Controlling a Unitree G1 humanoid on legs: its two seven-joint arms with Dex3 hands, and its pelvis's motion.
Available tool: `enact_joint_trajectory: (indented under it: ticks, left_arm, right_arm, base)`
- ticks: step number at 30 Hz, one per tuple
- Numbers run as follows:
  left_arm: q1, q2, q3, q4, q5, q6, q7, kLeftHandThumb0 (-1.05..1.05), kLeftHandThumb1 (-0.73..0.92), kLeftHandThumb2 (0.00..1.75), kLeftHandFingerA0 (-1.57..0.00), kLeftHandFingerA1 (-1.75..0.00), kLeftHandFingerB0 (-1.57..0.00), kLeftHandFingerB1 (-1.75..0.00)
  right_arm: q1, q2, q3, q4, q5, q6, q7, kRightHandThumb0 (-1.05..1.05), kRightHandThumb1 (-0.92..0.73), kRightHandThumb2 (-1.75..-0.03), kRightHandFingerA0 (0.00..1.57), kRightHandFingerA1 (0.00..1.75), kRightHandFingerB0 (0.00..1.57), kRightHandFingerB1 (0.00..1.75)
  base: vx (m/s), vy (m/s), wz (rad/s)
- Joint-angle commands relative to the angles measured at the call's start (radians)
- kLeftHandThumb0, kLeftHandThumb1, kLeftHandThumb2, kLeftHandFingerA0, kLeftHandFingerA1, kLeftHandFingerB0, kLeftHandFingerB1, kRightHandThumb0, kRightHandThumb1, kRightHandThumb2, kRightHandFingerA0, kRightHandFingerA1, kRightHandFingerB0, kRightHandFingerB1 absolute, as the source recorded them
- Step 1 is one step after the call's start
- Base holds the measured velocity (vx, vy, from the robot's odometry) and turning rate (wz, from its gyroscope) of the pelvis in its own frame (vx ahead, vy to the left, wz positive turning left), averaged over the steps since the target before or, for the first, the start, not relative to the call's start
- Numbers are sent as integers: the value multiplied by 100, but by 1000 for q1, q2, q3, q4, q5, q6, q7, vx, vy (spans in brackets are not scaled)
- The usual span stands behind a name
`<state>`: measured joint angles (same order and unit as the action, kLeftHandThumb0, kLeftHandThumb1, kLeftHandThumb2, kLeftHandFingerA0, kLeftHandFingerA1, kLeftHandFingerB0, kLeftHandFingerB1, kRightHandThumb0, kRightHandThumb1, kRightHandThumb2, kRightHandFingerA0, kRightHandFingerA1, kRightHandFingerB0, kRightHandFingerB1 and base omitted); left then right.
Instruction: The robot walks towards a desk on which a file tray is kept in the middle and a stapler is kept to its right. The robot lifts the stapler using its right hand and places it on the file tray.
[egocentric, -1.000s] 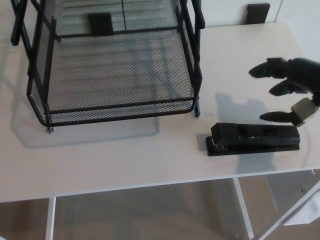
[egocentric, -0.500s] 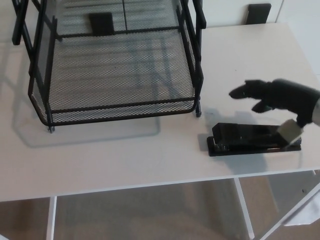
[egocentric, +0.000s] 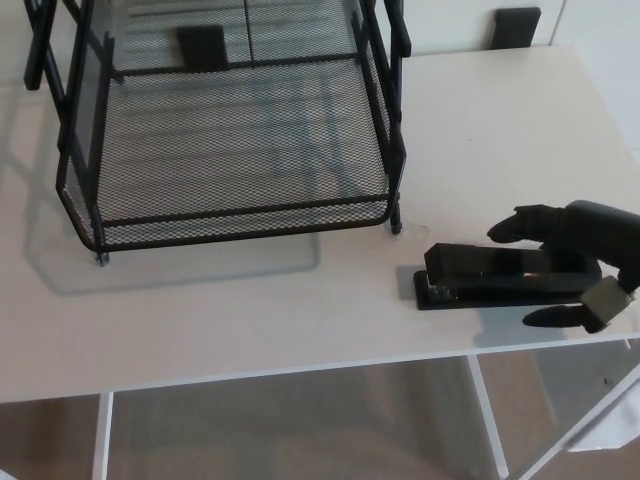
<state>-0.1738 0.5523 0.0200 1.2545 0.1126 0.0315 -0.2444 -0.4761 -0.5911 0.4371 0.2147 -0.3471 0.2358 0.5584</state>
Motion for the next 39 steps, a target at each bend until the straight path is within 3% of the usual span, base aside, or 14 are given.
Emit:
enact_joint_trajectory:
  ticks: [1, 4, 5, 7, 11, 15, 20, 21, 26, 27, 32, 36, 37, 39]
  left_arm:
    - [-8, 13, 10, -2, -4, 27, 0, -90, 34, 115, -98, -119, -59, -96]
    - [-11, 11, 15, -2, -7, 30, -1, -83, 37, 115, -66, -106, -50, -93]
    - [-11, 9, 13, 4, -3, 22, 7, -69, 42, 120, -102, -119, -50, -89]
    - [-12, 11, 5, 5, 6, 21, 5, -67, 42, 120, -58, -95, -30, -77]
    - [-13, 10, 13, 5, -6, 25, -1, -83, 35, 114, -87, -114, -47, -90]
    - [-15, 8, -2, 9, 11, 26, 13, -81, 38, 115, -59, -101, -48, -90]
    - [-8, 9, 4, -2, 0, 19, 3, -68, 40, 120, -99, -117, -59, -94]
    - [-7, 10, -7, -6, 12, 21, 11, -69, 42, 121, -78, -109, -30, -81]
    - [-14, 3, -24, -12, 23, 19, 10, -77, 32, 116, -53, -96, -40, -86]
    - [-13, 3, -22, -11, 21, 18, 12, -79, 33, 116, -106, -132, -55, -96]
    - [-18, 3, -25, 6, 24, 4, 16, -76, 31, 115, -130, -141, -69, -121]
    - [-29, 2, -46, 4, 44, 20, 29, -80, 34, 115, -43, -90, -36, -84]
    - [-28, 3, -56, 0, 53, 11, 30, -67, 42, 121, -94, -118, -42, -86]
    - [-30, 10, -83, -3, 75, 6, 29, -77, 35, 115, -71, -109, -44, -91]
  right_arm:
    - [3, 25, 13, 38, -48, -37, -22, -57, -58, -59, 15, 44, 17, 29]
    - [-1, 35, 18, 21, -62, -25, -17, -58, -60, -59, 15, 43, 17, 28]
    - [-1, 39, 17, 16, -64, -19, -16, -57, -60, -59, 15, 43, 17, 28]
    - [3, 46, 18, 8, -75, -13, -21, -57, -61, -60, 15, 44, 17, 29]
    - [14, 62, 36, 38, -127, -31, -79, -57, -48, -80, 19, 50, 13, 41]
    - [44, 71, 47, 81, -176, -112, -206, -45, -62, -58, 46, 47, 32, 33]
    - [91, 97, 67, 156, -240, -223, -410, -46, -51, -84, 58, 64, 34, 50]
    - [96, 104, 82, 168, -265, -225, -442, -41, -66, -59, 69, 57, 42, 38]
    - [127, 114, 104, 158, -338, -188, -547, -39, -67, -60, 83, 67, 48, 39]
    - [129, 120, 104, 152, -341, -171, -549, -38, -67, -60, 84, 68, 47, 38]
    - [123, 128, 120, 216, -433, -184, -788, -24, -67, -62, 85, 158, 63, 46]
    - [102, 110, 137, 236, -476, -152, -811, -20, -71, -62, 81, 172, 73, 49]
    - [92, 104, 154, 249, -508, -121, -819, -20, -67, -66, 81, 167, 78, 51]
    - [87, 91, 154, 257, -500, -105, -771, -19, -69, -71, 82, 139, 83, 52]
  base:
    - [0, 0, 0]
    - [0, 0, 0]
    - [0, 0, 0]
    - [0, 0, 0]
    - [0, 0, 0]
    - [0, 0, 0]
    - [0, 0, 0]
    - [0, 0, 0]
    - [0, 0, 0]
    - [0, 0, 0]
    - [0, 0, 0]
    - [0, 0, 0]
    - [0, 0, 0]
    - [0, 0, 0]
